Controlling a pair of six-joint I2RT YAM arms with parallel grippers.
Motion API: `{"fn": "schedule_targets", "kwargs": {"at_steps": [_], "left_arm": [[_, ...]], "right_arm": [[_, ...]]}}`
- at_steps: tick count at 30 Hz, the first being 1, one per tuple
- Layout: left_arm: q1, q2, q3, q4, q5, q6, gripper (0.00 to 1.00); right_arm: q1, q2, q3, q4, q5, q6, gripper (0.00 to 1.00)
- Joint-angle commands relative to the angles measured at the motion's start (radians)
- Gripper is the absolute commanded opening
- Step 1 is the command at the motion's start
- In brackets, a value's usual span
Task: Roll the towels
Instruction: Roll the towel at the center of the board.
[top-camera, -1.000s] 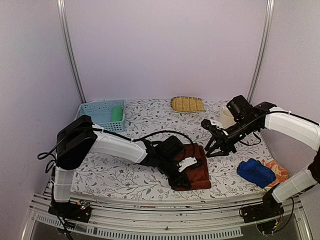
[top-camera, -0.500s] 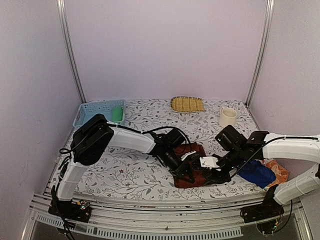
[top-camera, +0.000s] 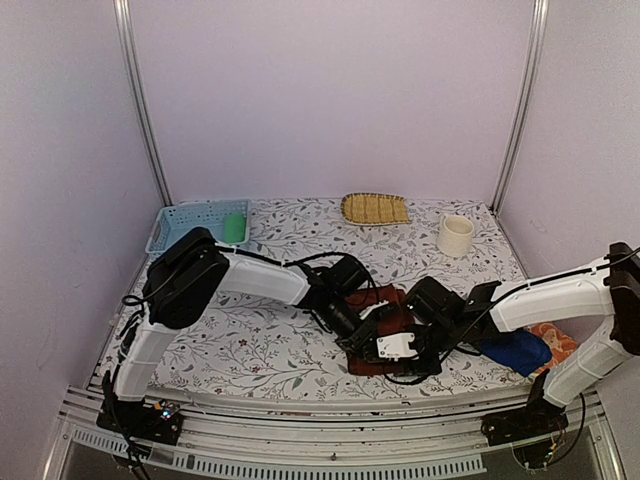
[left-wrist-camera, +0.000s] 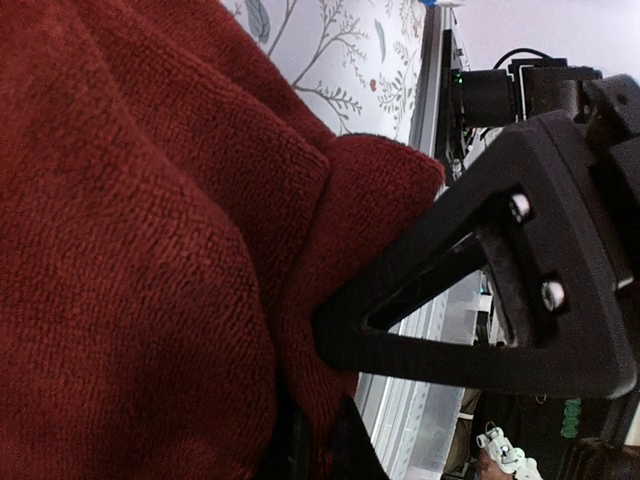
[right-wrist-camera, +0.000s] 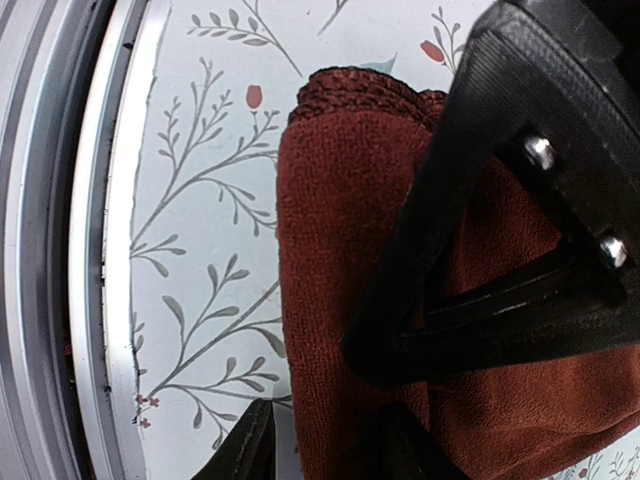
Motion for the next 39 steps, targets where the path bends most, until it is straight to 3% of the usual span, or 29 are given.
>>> {"fn": "schedule_targets", "kwargs": {"at_steps": [1,5,9,12,17,22,27,32,39], "left_arm": [[0.022,0.036,-0.021,-0.050,-0.028,-0.020,0.00],[0.033,0.046,-0.010,-0.061,-0.021,-0.006,0.00],[0.052,0.024,-0.001,-0.058,-0.038,0.019,0.13],[0.070,-0.066,-0.036,-0.038,-0.125,0.052,0.23],[0.104,-0.332,-0.305,0.179,-0.336,0.040,0.36],[0.087,-0.618,-0.634,0.412,-0.571,0.056,0.39],[-0.087,-0.826,-0.846,0.556,-0.848,0.274,0.44],[-0.261,-0.818,-0.824,0.514,-1.041,0.449,0.44],[-0.370,-0.627,-0.637,0.428,-1.086,0.644,0.46]], "right_arm": [[0.017,0.063,-0.020,0.043,0.097,0.004,0.38],[0.019,0.090,-0.033,0.064,0.141,0.002,0.37],[0.019,0.149,-0.022,0.027,0.134,0.007,0.12],[0.018,0.149,-0.003,-0.033,0.065,0.018,0.05],[0.013,0.141,0.078,-0.178,-0.126,0.059,0.03],[-0.060,0.202,0.183,-0.327,-0.374,0.093,0.03],[-0.211,0.357,0.316,-0.510,-0.613,0.047,0.03],[-0.296,0.498,0.416,-0.632,-0.717,0.025,0.03],[-0.339,0.673,0.490,-0.722,-0.746,-0.038,0.03]]}}
